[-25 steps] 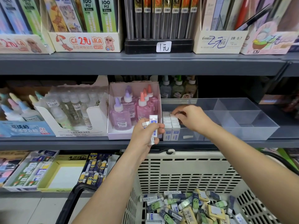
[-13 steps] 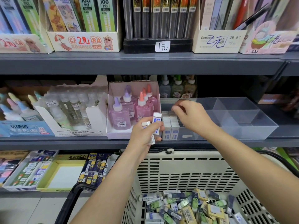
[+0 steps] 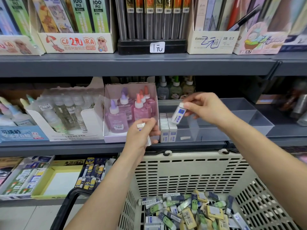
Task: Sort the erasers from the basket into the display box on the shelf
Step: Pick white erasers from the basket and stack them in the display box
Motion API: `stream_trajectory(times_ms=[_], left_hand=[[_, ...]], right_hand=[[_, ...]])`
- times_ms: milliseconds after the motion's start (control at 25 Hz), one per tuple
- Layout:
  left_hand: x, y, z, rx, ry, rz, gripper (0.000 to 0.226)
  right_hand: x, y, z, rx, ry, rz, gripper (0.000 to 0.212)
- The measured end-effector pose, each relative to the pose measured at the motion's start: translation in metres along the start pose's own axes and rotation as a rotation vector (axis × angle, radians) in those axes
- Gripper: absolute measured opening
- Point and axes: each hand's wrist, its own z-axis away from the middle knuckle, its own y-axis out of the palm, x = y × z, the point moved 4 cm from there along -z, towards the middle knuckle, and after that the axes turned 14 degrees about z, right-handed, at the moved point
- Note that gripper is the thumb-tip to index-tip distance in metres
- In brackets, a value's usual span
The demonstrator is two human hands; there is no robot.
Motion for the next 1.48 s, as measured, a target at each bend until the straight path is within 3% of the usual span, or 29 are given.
stream_trajectory(times_ms=[120,200,320,560,720,920,1080,1240,1400,1480], left_hand=[[0.000,0.001,0.001,0.019,0.060,-0.110,0.019],[0.001,0.002,0.000,0.001,0.029,-0.031,0.022],[0.002,0.003,0.000,0.004,-0.042,0.136,0.019],[0.002,0.003,0.001,0.102,0.070,-0.007,0.016],[0.003,0.003,0.004,0.163,0.080,0.008,0.019],[0.009,0.012,0.007,0.251,0.088,-0.042,0.020],[0.010,0.015,0.009,0.249,0.074,-0.076,0.023],[0.015,0.023,0.014,0.288,0.089,-0.175,0.019],[0.015,0.021,0.014,0.288,0.007,-0.029,0.018],[0.018,0.023,0.015,0.319,-0.054,0.018,0.021]], right_hand=[[-0.012,-0.012,-0.001,-0.076,-0.005,0.274,0.003],[-0.017,0.000,0.004,-0.009,-0.018,0.425,0.005],[-0.022,0.024,0.009,0.115,-0.028,0.517,0.007],[-0.021,0.030,0.012,0.158,-0.022,0.651,0.020],[0.002,0.022,0.021,-0.105,-0.116,0.440,0.016],[0.027,0.037,0.033,0.042,-0.160,0.234,0.008],[0.024,0.033,0.033,0.053,-0.139,0.206,0.009],[0.014,0.024,0.032,0.005,-0.059,0.027,0.012],[0.016,0.016,0.035,0.157,-0.261,0.079,0.033],[0.016,0.016,0.036,0.174,-0.341,0.177,0.035]])
